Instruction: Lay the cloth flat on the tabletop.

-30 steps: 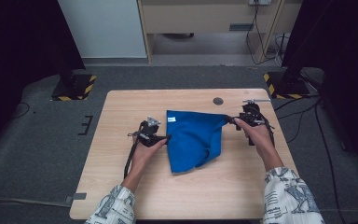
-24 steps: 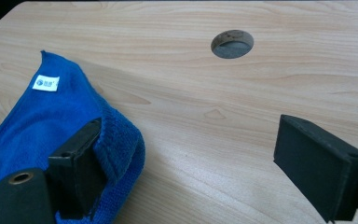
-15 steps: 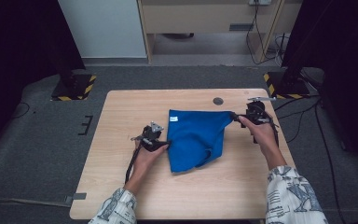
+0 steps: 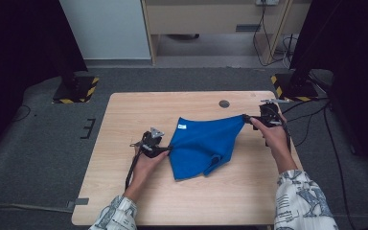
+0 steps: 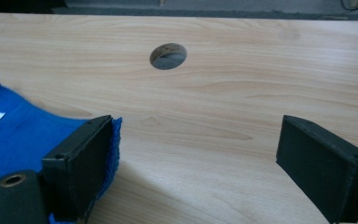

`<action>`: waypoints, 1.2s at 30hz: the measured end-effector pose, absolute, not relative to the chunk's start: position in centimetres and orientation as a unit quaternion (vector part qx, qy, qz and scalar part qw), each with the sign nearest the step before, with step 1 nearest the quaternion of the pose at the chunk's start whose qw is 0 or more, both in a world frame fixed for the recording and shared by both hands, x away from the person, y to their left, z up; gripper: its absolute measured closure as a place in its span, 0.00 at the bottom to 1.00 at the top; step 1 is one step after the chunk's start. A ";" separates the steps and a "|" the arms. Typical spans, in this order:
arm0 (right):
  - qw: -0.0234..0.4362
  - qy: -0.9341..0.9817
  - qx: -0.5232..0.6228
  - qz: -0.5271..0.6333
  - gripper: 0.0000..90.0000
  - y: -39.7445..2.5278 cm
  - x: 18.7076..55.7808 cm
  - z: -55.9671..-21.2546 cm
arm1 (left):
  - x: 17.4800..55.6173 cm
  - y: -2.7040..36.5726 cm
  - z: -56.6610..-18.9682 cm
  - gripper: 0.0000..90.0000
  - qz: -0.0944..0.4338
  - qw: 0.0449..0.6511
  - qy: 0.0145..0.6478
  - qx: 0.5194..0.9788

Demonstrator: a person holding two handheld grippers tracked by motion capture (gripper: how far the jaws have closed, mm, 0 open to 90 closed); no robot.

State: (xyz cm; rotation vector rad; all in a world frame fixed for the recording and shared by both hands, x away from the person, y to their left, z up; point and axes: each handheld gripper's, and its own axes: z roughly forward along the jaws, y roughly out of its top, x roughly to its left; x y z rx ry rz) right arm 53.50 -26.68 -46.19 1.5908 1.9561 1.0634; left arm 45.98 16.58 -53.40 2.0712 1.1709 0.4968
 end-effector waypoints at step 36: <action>0.161 0.741 0.518 0.396 0.39 -24.8 47.8 -47.2 | 42.8 18.3 -51.6 0.09 0.155 0.398 0.438 0.791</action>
